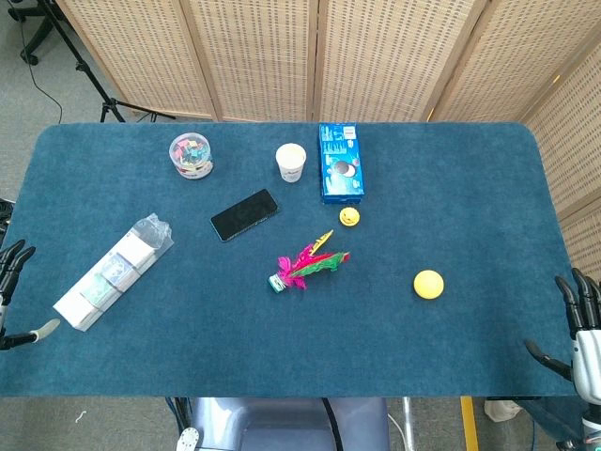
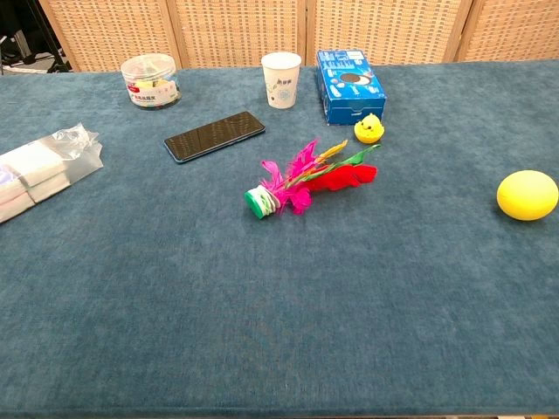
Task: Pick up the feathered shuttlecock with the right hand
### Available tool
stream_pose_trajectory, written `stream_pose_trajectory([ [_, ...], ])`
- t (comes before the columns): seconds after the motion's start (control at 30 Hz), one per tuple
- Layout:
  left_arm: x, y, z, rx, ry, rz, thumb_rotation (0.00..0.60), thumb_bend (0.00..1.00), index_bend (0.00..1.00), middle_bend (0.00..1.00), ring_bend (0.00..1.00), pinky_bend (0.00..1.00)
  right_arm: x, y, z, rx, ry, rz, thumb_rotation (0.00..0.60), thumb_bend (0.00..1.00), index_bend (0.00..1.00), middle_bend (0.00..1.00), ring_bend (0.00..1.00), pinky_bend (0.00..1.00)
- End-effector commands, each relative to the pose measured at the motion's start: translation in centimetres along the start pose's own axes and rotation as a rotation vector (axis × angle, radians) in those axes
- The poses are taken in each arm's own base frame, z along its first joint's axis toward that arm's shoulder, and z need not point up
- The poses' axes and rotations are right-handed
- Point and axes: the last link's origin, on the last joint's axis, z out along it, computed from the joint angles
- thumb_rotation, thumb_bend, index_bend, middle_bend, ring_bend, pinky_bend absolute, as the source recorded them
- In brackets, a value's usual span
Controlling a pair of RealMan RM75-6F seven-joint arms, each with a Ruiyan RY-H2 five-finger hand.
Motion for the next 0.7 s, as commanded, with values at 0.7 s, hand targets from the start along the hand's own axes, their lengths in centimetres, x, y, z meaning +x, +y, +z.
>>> stream_pose_trajectory([
  [0.7,-0.4,0.2,1.2,0.009,-0.032,-0.005,0.6,0.0,0.0,0.0,0.0,0.0,-6.3,-9.6,11.3,0.414,-0.21,0.173,0.6,0.06,0.33,0.08,0.0,0.0],
])
